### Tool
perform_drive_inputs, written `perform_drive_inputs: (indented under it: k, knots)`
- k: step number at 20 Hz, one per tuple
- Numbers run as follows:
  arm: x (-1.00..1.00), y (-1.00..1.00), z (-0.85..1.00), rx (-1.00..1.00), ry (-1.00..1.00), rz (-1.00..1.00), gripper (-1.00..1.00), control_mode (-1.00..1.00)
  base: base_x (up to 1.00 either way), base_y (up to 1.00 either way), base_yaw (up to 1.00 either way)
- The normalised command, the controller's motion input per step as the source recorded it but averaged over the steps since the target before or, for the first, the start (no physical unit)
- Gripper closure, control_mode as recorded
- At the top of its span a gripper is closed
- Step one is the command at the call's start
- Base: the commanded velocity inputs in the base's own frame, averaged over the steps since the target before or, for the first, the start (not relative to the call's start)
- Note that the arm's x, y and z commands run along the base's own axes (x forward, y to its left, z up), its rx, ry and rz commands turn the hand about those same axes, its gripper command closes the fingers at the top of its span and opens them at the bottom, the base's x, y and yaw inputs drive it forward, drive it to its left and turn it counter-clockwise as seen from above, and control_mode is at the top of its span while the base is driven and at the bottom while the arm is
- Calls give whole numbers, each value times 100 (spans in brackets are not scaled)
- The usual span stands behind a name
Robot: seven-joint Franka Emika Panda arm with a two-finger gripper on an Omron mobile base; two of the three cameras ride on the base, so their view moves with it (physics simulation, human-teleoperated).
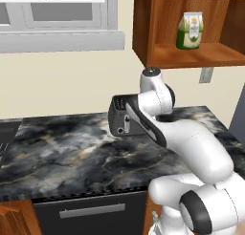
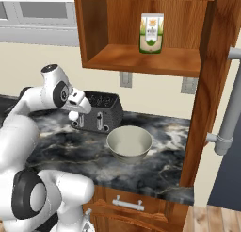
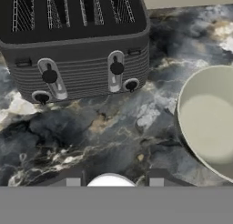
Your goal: Pick the egg and butter from the fridge and place them by the bowl for mixing.
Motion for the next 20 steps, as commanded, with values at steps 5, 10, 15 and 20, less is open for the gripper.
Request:
perform_drive_inputs:
  k: [5,10,15,20]
  knots:
    - [20,-6,-71,0,0,0,100,-100,0,0,0]
    - [19,-17,-51,3,3,-4,100,-100,0,0,0]
    - [12,-4,-41,3,1,-8,100,-100,0,0,0]
    - [9,-9,-42,6,5,-15,100,-100,0,0,0]
